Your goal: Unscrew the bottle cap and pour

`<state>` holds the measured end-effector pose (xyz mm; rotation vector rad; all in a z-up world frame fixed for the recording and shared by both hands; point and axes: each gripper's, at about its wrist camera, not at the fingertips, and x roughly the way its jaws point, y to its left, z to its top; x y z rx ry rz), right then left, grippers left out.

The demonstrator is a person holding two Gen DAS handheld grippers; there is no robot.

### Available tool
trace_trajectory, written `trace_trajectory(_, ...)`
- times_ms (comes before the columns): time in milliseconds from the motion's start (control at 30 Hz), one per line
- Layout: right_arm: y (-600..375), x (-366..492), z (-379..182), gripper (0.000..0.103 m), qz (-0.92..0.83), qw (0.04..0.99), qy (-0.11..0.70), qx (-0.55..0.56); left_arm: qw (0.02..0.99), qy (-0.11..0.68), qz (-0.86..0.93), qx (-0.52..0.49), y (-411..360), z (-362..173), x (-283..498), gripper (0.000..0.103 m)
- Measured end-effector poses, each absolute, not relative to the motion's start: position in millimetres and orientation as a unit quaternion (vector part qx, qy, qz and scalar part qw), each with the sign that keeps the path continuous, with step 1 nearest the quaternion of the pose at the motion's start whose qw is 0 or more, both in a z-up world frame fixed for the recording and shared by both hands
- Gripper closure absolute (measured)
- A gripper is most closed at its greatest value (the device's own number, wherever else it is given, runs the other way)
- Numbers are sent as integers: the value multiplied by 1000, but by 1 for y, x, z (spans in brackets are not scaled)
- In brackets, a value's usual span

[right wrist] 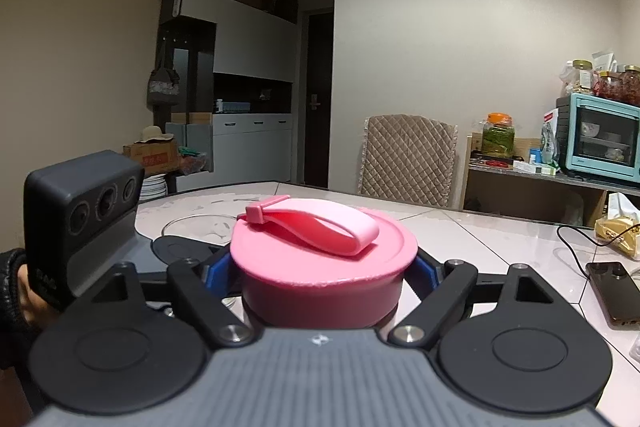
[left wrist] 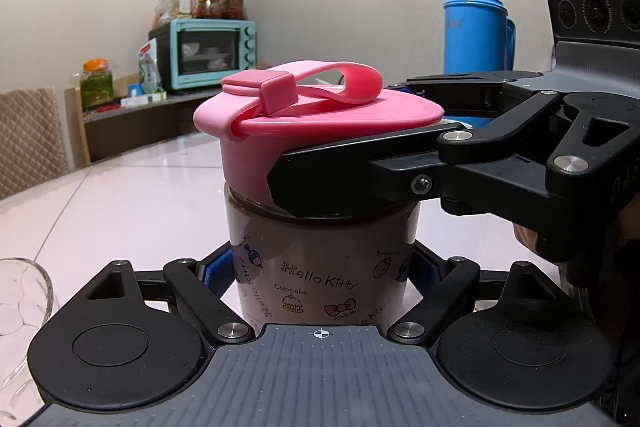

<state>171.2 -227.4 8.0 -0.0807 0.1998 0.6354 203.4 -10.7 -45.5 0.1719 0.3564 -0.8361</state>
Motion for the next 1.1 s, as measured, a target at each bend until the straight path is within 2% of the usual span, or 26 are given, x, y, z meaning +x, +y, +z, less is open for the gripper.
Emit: trace_trajectory(1100,-281,226,18,18,541,834,96,-55,892,173,-409,81,-11,-46,205,13)
